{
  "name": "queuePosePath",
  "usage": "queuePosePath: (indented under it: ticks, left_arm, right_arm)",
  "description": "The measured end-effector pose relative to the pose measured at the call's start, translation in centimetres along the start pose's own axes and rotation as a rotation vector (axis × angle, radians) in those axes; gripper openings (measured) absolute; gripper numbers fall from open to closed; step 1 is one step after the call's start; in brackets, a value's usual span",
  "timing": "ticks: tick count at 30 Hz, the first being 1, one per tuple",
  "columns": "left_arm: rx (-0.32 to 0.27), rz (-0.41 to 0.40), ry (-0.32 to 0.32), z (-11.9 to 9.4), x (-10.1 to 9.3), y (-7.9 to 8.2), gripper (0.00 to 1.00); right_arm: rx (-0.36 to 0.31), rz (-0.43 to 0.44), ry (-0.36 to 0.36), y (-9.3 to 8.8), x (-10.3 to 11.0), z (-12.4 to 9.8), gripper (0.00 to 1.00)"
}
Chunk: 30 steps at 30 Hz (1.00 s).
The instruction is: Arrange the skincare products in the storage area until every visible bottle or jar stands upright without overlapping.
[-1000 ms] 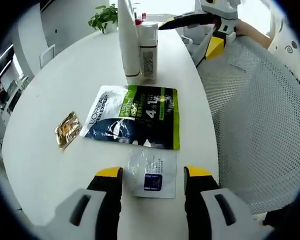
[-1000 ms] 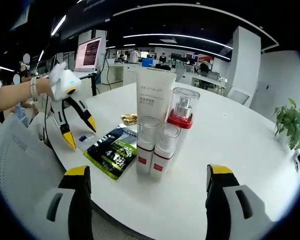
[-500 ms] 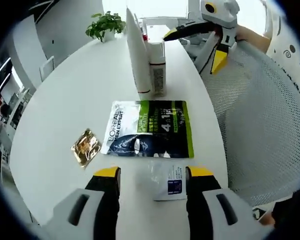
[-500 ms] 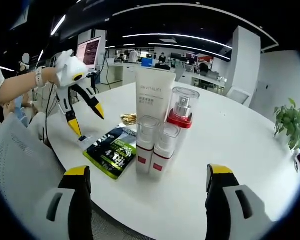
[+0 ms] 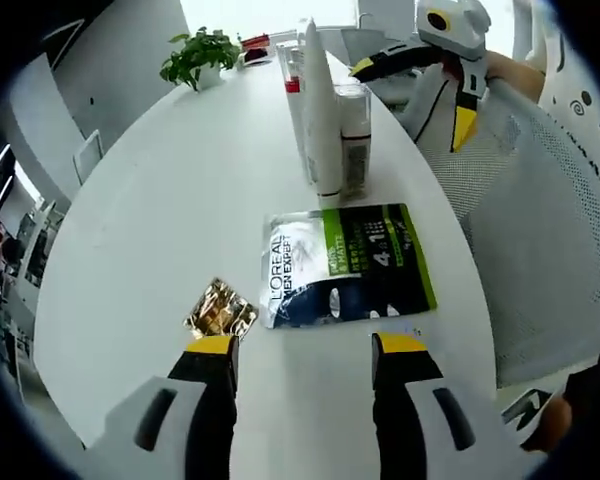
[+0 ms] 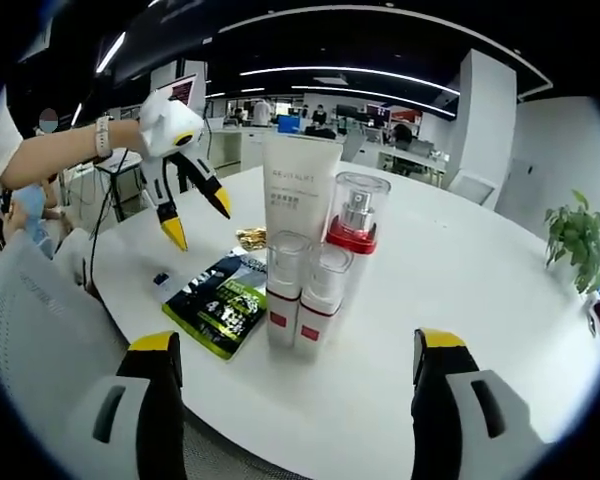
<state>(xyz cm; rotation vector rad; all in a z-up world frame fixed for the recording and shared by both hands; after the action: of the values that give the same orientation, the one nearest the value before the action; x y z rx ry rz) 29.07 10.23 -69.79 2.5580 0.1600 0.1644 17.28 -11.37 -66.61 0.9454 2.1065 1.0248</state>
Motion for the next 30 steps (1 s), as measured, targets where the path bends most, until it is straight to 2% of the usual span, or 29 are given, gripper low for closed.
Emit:
queuePosePath:
  ticks: [7, 13, 18, 20, 22, 27, 30]
  left_arm:
    - [0.029, 0.025, -0.004, 1.1, 2.0, 0.0, 0.48]
    - [0.036, 0.051, -0.003, 1.8, 3.3, 0.5, 0.5]
    - [0.079, 0.118, -0.033, 2.7, 4.1, 0.4, 0.5]
    - [0.076, 0.127, -0.04, 3.0, 4.7, 0.5, 0.49]
    - [0.057, 0.149, -0.067, 3.1, 4.6, 0.7, 0.5]
    - [0.114, 0.201, -0.088, 3.9, 5.6, 0.4, 0.49]
    - [0.12, 0.213, -0.11, 4.3, 5.9, 0.4, 0.47]
  right_arm:
    - [-0.007, 0.034, -0.018, 0.0, -0.5, 0.0, 0.96]
    - [0.006, 0.009, -0.014, -0.2, -0.3, 0.1, 0.98]
    - [0.004, 0.011, -0.019, -0.2, -0.5, 0.1, 0.98]
    - [0.008, 0.016, -0.022, -0.3, -0.5, 0.1, 0.98]
    - [0.009, 0.016, -0.022, -0.3, -0.5, 0.1, 0.98]
    - [0.021, 0.012, -0.021, -0.5, -0.4, 0.2, 0.98]
    - [0.029, 0.011, -0.025, -0.6, -0.5, 0.2, 0.98]
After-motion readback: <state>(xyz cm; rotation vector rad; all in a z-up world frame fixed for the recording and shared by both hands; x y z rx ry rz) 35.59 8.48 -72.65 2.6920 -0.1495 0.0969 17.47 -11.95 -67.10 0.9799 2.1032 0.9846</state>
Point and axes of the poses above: the point that each gripper's makers call its tool centre point, and the gripper's own axes: z roughly forward along the fingers, x roughly to its left, y roughly out of its top, the point moved 3 cm from there along -z, roughly backward along the fingers, and after that the axes turned 6 degrees about -z, right-handed, at the moved point
